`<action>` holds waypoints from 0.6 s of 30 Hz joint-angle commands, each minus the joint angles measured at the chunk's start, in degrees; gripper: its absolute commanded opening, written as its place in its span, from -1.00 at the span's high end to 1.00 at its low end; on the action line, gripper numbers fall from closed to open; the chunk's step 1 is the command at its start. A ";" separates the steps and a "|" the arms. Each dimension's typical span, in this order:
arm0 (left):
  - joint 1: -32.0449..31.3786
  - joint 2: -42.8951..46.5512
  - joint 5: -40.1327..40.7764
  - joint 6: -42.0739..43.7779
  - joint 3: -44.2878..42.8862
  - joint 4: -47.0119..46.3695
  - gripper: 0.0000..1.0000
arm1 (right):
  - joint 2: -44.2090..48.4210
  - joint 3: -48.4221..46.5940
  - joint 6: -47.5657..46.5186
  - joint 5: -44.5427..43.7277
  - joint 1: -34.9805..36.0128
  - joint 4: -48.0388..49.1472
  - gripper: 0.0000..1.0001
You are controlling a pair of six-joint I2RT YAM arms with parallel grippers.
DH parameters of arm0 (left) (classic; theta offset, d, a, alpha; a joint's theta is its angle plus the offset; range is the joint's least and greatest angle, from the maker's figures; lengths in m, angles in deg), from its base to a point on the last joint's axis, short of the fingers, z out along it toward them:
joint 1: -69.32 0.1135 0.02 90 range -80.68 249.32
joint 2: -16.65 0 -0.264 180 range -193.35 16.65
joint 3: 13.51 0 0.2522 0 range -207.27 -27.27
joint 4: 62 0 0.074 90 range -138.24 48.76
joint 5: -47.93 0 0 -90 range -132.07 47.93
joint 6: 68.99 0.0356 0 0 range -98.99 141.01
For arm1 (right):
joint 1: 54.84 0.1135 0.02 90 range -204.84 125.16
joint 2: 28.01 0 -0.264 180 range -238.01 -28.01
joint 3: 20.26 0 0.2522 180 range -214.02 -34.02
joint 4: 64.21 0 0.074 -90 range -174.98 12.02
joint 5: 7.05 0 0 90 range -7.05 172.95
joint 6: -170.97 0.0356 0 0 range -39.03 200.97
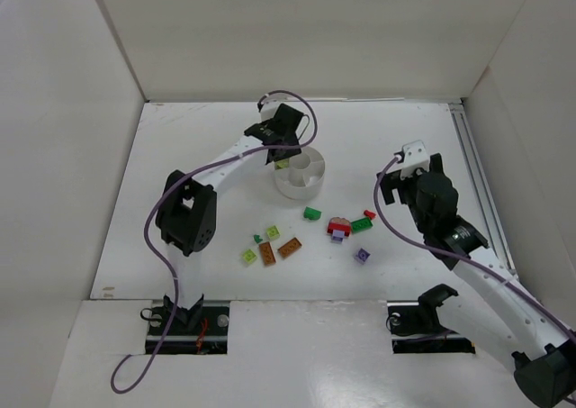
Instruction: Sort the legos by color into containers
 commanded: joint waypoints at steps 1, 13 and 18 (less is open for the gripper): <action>-0.26 7.54 -2.18 1.01 1.88 -1.69 -0.13 | 1.64 -0.31 -0.16 1.22 -0.33 1.46 -1.00; -0.26 27.57 0.01 -1.44 19.85 -3.81 -1.00 | -5.91 -3.81 -9.90 14.85 11.14 2.78 -1.00; -0.26 42.75 0.54 -7.94 34.55 -2.49 -1.00 | -17.75 -8.03 -13.78 16.25 22.24 4.26 -1.00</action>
